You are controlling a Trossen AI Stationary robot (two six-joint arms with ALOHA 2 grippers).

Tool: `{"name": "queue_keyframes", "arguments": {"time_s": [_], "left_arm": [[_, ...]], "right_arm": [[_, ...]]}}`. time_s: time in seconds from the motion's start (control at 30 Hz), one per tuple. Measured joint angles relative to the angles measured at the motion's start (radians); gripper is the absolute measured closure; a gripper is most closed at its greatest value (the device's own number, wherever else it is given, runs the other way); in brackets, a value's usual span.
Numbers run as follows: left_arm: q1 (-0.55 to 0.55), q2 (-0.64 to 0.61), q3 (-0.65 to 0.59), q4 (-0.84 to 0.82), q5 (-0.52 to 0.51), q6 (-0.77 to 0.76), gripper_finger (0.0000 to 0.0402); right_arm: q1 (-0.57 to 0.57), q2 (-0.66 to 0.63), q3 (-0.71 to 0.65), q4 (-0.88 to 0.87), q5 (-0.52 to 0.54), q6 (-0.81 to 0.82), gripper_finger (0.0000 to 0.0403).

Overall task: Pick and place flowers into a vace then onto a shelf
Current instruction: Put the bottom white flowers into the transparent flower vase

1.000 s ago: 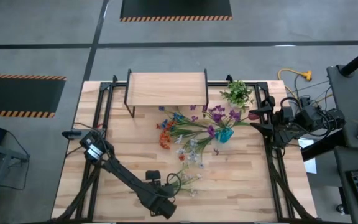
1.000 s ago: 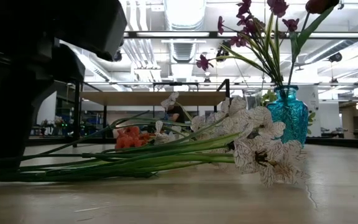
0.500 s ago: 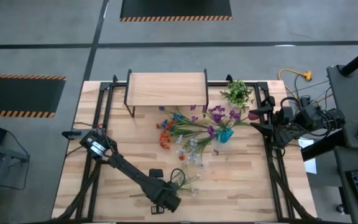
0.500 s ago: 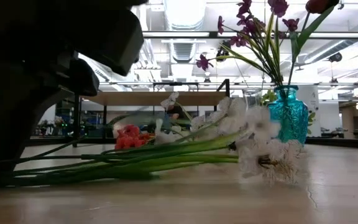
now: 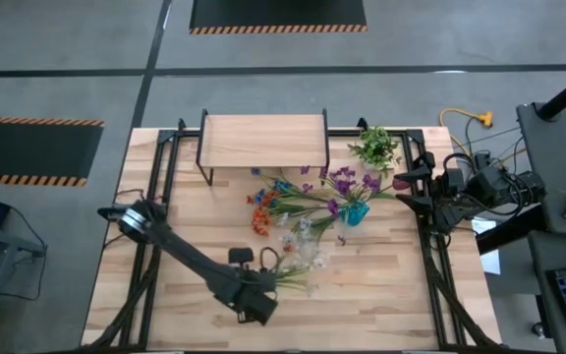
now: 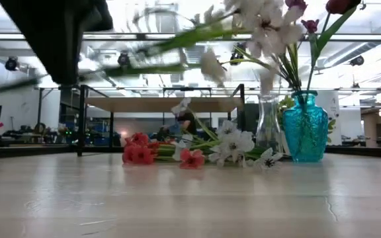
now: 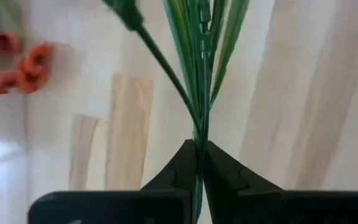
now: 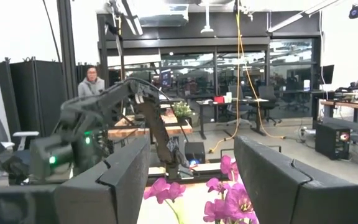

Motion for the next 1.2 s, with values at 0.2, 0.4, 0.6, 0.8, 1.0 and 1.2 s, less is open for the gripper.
{"name": "queue_keyframes", "arguments": {"time_s": [0.2,0.4,0.6,0.8,1.0,1.2], "left_arm": [[-0.024,-0.16,0.001,-0.031,-0.24,0.006,0.0401],[-0.05,-0.32,0.0,-0.041,-0.589,0.11,0.0401],[0.004,-0.421,0.002,0.093,-0.725,0.381,0.0401],[0.154,-0.474,0.002,0.265,-0.595,0.66,0.0402],[0.392,-0.484,0.002,0.539,-0.241,0.995,0.0401],[0.667,-0.459,0.004,0.719,0.128,1.205,0.0401]], "right_arm": [[0.0,-0.001,0.0,0.005,0.0,0.002,0.0179],[0.0,-0.001,0.0,0.02,0.0,0.002,0.0179],[0.0,-0.002,0.0,0.023,0.0,0.002,0.0179],[0.0,-0.002,0.0,0.023,0.001,-0.001,0.0179],[0.0,-0.002,0.0,0.018,0.001,0.004,0.0179],[0.0,-0.002,0.0,0.025,0.005,0.01,0.0179]]}}
